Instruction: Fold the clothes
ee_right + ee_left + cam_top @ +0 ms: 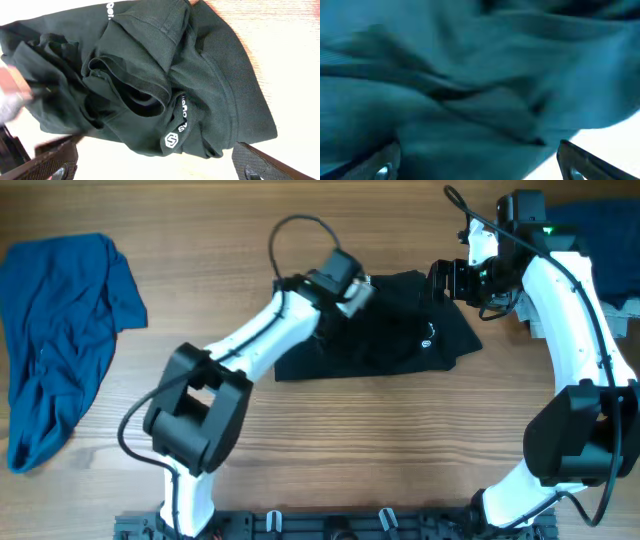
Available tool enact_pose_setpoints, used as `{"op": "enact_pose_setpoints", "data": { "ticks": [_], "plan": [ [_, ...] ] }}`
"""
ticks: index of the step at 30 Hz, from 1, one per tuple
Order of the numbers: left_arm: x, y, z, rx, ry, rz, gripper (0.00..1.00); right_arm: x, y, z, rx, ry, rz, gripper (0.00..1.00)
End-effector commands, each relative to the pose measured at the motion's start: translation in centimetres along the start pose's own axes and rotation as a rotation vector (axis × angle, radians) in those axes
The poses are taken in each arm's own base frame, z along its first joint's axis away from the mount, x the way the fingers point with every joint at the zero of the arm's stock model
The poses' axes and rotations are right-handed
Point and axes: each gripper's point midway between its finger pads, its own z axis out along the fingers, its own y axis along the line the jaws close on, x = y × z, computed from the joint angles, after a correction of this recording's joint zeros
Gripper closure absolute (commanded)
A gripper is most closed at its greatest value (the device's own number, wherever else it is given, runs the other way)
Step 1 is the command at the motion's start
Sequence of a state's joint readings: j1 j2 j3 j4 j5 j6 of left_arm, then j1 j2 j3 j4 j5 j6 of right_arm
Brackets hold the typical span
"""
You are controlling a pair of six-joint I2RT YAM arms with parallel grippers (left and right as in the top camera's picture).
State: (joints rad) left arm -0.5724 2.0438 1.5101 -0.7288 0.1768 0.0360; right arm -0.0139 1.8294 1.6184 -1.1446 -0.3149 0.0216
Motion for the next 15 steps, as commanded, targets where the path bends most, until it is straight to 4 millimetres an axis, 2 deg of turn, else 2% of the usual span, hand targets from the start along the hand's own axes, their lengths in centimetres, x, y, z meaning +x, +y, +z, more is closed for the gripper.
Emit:
{"op": "enact_pose_setpoints", "data": {
  "ticks": [1,2,5,7,9,12,13,14,15],
  "plan": [
    [0.0,3.7,-1.0,-0.05,-0.006,-0.115,0.0,-0.2,0.7,0.0,-0.026,-0.006,-0.002,0.01],
    [-0.3,4.1,-1.6,-0.037,-0.022,-0.129,0.0,-0.3,0.7,0.0,-0.026,-0.01,-0.003,0.0],
    [-2.8,3.0,-5.3,0.02,-0.125,-0.118,0.0,-0.9,0.8,-0.1,-0.03,-0.034,-0.011,0.0],
    [-3.4,2.9,-6.2,0.02,-0.159,-0.11,0.0,-0.9,0.8,-0.1,-0.03,-0.035,-0.012,0.01],
    [-3.7,3.2,-5.7,0.013,-0.167,-0.11,0.0,-0.9,0.8,-0.1,-0.03,-0.035,-0.011,0.0],
    [-4.4,4.6,-3.4,-0.037,-0.178,-0.113,0.04,-1.1,0.8,-0.1,-0.03,-0.04,-0.013,0.01],
    [-4.4,4.8,-2.4,-0.037,-0.169,-0.114,0.2,-1.1,0.8,-0.1,-0.03,-0.039,-0.012,0.01],
    [-3.8,5.0,-1.0,-0.037,-0.14,-0.12,0.48,-1.0,0.8,-0.1,-0.03,-0.037,-0.012,0.01],
    [-3.4,5.2,-0.1,-0.036,-0.118,-0.129,0.64,-1.0,0.8,0.0,-0.029,-0.036,-0.011,0.01]
  ]
}}
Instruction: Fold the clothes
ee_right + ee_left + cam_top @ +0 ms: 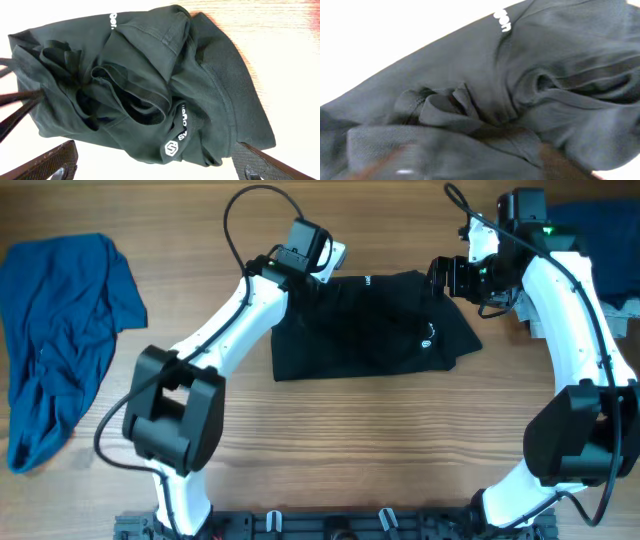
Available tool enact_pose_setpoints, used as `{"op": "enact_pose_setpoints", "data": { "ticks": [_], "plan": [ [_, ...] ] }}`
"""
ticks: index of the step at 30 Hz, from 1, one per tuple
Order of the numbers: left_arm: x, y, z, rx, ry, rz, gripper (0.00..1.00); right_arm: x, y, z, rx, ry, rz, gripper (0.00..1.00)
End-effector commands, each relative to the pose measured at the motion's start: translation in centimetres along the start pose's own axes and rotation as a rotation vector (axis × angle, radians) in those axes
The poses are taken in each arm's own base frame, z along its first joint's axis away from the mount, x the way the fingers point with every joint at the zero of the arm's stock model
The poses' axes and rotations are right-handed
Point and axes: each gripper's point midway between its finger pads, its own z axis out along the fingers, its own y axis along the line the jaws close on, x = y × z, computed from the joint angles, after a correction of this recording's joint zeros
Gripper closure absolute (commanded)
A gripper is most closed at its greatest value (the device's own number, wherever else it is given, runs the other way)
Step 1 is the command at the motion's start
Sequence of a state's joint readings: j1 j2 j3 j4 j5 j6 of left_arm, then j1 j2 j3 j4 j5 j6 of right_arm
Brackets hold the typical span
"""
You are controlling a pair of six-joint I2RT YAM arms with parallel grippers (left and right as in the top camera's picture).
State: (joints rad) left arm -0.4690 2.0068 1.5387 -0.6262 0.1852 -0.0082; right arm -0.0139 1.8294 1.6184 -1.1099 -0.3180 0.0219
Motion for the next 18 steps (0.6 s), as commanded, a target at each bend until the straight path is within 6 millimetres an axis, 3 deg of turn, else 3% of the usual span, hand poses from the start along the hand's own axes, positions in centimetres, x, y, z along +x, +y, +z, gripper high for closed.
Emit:
{"op": "enact_pose_setpoints", "data": {
  "ticks": [1,5,7,8,10,11,12,15,18],
  "plan": [
    [1.9,1.1,3.7,-0.022,0.079,-0.032,0.76,-0.2,0.7,0.0,-0.026,-0.004,-0.001,0.0],
    [0.8,0.5,5.1,-0.007,0.026,-0.023,0.79,-0.2,0.7,0.0,-0.025,-0.004,0.004,0.01],
    [-1.0,-0.5,5.2,0.007,-0.046,0.003,0.72,-0.2,0.7,0.0,-0.025,-0.003,0.004,0.01],
    [-1.6,-1.0,5.2,0.015,-0.074,0.017,0.63,-0.2,0.7,0.0,-0.026,-0.004,0.004,0.0],
    [-2.3,-2.1,5.1,0.028,-0.104,0.03,0.27,-0.2,0.6,0.0,-0.021,-0.004,0.008,0.01],
    [-2.5,-2.2,4.8,0.029,-0.108,0.006,0.14,-0.2,0.3,0.0,-0.006,-0.006,0.038,0.01],
    [-2.8,-1.8,3.9,0.029,-0.113,-0.059,0.0,-0.2,-0.2,-0.1,0.01,-0.008,0.083,0.01],
    [-3.6,0.1,-0.7,0.007,-0.137,-0.142,0.01,-0.3,-1.1,-0.2,0.015,-0.009,0.077,0.0],
    [-3.7,1.8,-6.9,-0.02,-0.163,-0.183,0.0,-0.3,-2.9,1.8,0.067,0.028,-0.005,0.0]
  ]
}}
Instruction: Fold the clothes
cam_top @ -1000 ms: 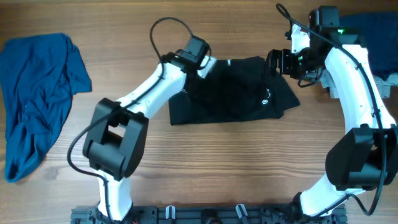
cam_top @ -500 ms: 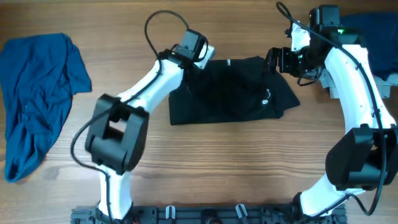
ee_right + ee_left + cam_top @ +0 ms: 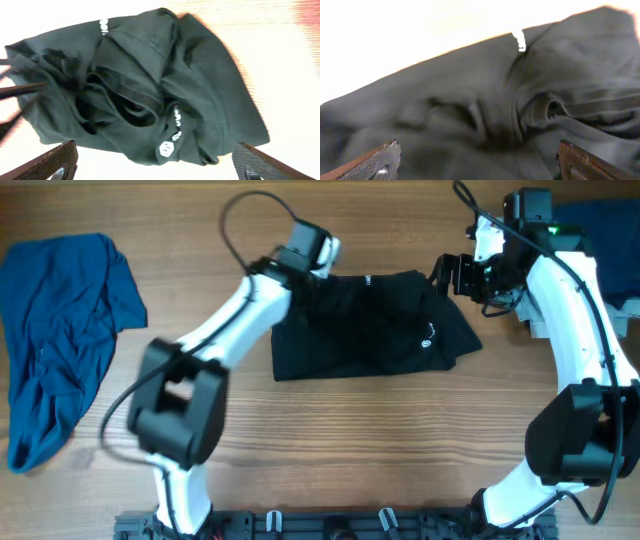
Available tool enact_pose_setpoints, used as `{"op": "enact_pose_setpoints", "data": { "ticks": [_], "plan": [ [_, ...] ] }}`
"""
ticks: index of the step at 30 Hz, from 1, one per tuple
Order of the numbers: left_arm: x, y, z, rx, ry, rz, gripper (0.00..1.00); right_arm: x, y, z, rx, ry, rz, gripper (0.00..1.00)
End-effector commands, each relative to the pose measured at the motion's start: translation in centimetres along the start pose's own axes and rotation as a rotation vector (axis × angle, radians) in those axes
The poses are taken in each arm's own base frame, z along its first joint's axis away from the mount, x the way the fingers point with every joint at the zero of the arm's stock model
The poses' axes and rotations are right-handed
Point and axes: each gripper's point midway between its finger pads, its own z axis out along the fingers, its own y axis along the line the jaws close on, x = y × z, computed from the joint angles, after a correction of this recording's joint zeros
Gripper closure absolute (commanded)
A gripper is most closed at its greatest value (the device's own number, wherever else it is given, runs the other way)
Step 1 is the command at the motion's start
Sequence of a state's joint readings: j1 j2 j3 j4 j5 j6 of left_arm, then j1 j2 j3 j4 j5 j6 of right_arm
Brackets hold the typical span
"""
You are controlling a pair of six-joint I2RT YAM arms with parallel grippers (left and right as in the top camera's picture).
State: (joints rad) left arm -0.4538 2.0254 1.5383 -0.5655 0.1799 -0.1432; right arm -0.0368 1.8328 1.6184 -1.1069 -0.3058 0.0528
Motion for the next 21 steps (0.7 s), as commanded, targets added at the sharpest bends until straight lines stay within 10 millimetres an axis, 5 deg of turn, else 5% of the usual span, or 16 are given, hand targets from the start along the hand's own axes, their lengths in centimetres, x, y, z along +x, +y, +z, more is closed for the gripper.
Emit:
{"op": "enact_pose_setpoints", "data": {
  "ticks": [1,5,8,10,15,17,21],
  "plan": [
    [-3.0,0.9,-8.7,-0.013,-0.125,-0.052,0.0,-0.2,-2.3,2.9,0.062,0.044,-0.057,0.0],
    [-1.7,3.3,-10.8,-0.078,-0.089,-0.096,0.0,0.6,-5.8,7.2,0.07,0.129,0.017,0.05],
    [0.1,6.4,-11.2,-0.243,-0.029,-0.118,0.0,1.2,-8.3,8.3,0.028,0.157,0.105,0.05],
    [1.1,7.8,-11.6,-0.306,0.005,-0.13,0.0,1.1,-8.4,8.4,-0.114,0.144,0.12,0.07],
    [1.9,9.7,-12.1,-0.331,0.037,-0.175,0.0,3.3,-9.6,10.9,-0.161,0.189,0.101,0.12],
    [2.1,10.7,-12.4,-0.342,0.042,-0.196,0.0,3.7,-8.7,12.1,-0.244,0.175,0.085,0.2],
    [2.3,12.2,-12.9,-0.359,0.044,-0.232,0.0,4.1,-7.1,13.3,-0.372,0.134,0.094,0.56]
  ]
}}
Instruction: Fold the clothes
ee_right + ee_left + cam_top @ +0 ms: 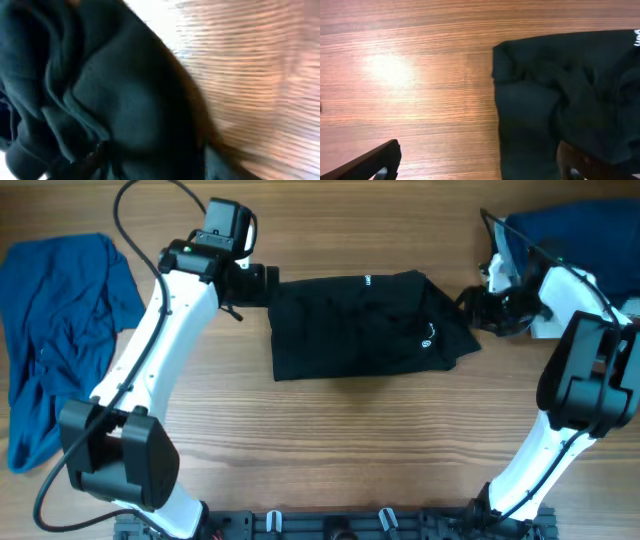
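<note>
The black garment (365, 325) lies folded into a rough rectangle mid-table, with a white logo near its right side. My left gripper (262, 283) hangs open just off the garment's upper-left corner. In the left wrist view, the left gripper (482, 162) has bare wood and the garment's left edge (560, 105) between its fingers. My right gripper (472, 310) is low at the garment's right edge. The right wrist view is blurred, with the right gripper (155, 162) pressed close to black cloth (110, 100), and its jaw state is unclear.
A crumpled blue garment (60, 330) lies at the table's left side. Another dark blue cloth (560, 225) sits at the back right, behind my right arm. Bare wooden table (360, 440) stretches in front of the black garment.
My left gripper was over the garment's upper-left part and is now further left, off its edge above bare wood. My right gripper was above the upper-right corner and is now low at the right edge.
My left gripper was first down over the middle of the black garment. It then stood at the garment's upper-left part, then open above it, and is now off its left edge. My right gripper stayed open above the upper-right corner until now.
</note>
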Available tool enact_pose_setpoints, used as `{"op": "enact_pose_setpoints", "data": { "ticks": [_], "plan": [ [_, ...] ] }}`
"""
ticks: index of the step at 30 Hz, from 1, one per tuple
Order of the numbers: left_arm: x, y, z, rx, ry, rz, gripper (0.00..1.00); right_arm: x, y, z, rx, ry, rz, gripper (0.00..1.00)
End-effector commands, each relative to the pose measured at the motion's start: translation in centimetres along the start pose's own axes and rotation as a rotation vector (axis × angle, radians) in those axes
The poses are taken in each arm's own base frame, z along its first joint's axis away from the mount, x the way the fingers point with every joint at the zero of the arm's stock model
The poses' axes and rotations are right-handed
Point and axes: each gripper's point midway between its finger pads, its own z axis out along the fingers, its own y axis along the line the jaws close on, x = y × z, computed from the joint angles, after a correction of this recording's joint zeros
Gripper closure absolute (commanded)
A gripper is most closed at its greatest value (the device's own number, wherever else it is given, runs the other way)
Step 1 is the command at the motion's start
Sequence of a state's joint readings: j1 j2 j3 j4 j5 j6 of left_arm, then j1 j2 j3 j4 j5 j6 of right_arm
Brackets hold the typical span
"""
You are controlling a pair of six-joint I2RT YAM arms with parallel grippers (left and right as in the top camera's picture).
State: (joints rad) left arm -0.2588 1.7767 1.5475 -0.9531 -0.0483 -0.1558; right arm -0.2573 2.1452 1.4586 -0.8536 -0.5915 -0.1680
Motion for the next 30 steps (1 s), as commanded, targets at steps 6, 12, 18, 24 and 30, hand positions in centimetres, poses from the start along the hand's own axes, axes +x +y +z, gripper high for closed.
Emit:
{"op": "enact_pose_setpoints", "data": {
  "ticks": [6,12,18,24,30],
  "plan": [
    [-0.7,5.1,0.2,-0.06,0.0,-0.115,0.0,1.3,1.9,1.1,-0.179,0.019,0.064,0.96],
    [-0.1,9.8,0.0,-0.105,0.028,-0.217,0.0,-1.2,3.2,-6.5,-0.126,-0.105,0.036,0.95],
    [0.2,10.3,0.0,-0.111,0.039,-0.228,0.0,-0.8,8.4,-8.3,-0.127,-0.115,-0.077,0.96],
    [0.1,10.3,0.0,-0.111,0.036,-0.228,0.0,0.3,19.7,-3.7,-0.2,-0.055,-0.269,0.96],
    [-0.4,10.4,0.0,-0.109,0.013,-0.231,0.0,2.7,30.7,2.1,-0.217,-0.078,-0.519,0.96]
  ]
}}
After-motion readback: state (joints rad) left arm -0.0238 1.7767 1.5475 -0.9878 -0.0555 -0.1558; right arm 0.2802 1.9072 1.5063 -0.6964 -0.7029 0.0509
